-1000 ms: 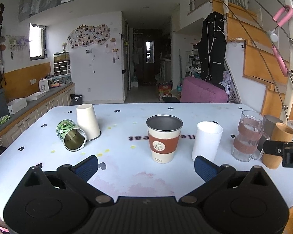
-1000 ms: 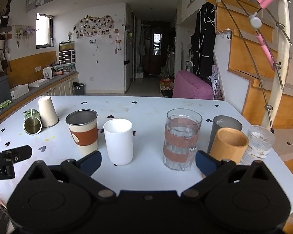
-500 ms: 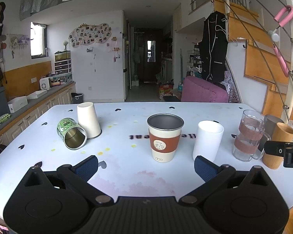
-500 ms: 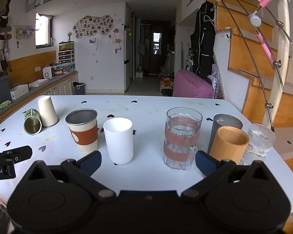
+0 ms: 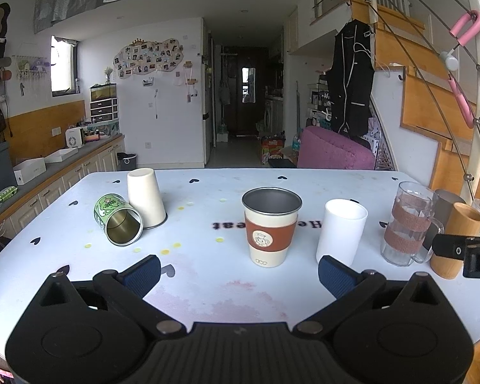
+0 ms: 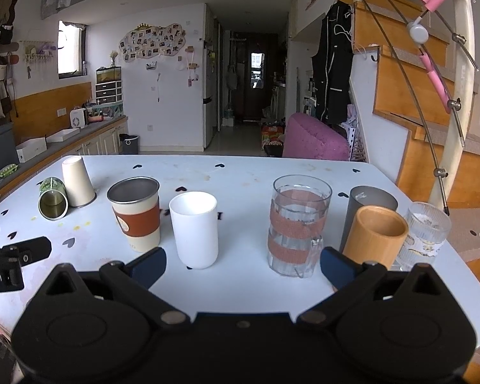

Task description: Flip cup upright

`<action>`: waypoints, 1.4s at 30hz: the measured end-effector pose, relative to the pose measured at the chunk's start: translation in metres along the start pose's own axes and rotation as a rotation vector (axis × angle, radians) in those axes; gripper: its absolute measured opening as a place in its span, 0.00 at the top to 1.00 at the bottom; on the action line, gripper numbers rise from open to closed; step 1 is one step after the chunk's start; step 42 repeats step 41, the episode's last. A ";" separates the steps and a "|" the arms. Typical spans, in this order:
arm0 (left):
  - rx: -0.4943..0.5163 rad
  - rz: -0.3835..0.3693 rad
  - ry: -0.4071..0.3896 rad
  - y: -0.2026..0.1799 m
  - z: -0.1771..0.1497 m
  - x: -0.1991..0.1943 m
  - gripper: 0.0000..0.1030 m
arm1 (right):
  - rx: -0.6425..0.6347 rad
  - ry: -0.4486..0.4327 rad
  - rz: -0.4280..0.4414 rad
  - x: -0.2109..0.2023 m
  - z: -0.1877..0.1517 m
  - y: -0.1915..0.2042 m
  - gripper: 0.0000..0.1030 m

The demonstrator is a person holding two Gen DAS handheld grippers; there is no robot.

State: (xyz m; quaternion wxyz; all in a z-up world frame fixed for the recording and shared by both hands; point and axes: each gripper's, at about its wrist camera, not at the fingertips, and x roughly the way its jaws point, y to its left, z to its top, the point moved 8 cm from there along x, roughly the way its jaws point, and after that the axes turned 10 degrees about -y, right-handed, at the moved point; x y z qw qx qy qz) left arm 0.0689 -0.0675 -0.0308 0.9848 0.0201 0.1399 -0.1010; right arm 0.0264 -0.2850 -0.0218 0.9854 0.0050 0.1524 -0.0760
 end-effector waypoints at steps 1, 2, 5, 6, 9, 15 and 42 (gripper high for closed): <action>0.001 0.001 0.000 0.000 0.000 0.000 0.00 | 0.000 0.000 0.000 0.000 0.000 0.000 0.00; 0.000 0.001 0.000 0.001 0.000 0.000 0.00 | 0.000 0.000 0.000 0.000 0.000 0.000 0.00; -0.002 0.001 -0.001 0.000 0.001 0.000 0.00 | 0.000 0.000 0.000 0.000 0.000 0.000 0.00; -0.003 0.001 -0.001 0.000 0.001 0.001 0.00 | -0.001 0.000 0.001 0.000 -0.001 0.001 0.00; -0.005 0.001 -0.002 -0.001 0.002 0.002 0.00 | -0.003 0.000 0.002 0.000 -0.001 0.001 0.00; -0.005 0.000 -0.002 0.001 0.002 0.000 0.00 | -0.005 0.000 0.002 0.000 -0.001 0.002 0.00; -0.009 0.002 0.001 -0.001 0.004 0.001 0.00 | -0.004 0.001 0.002 0.000 -0.002 0.002 0.00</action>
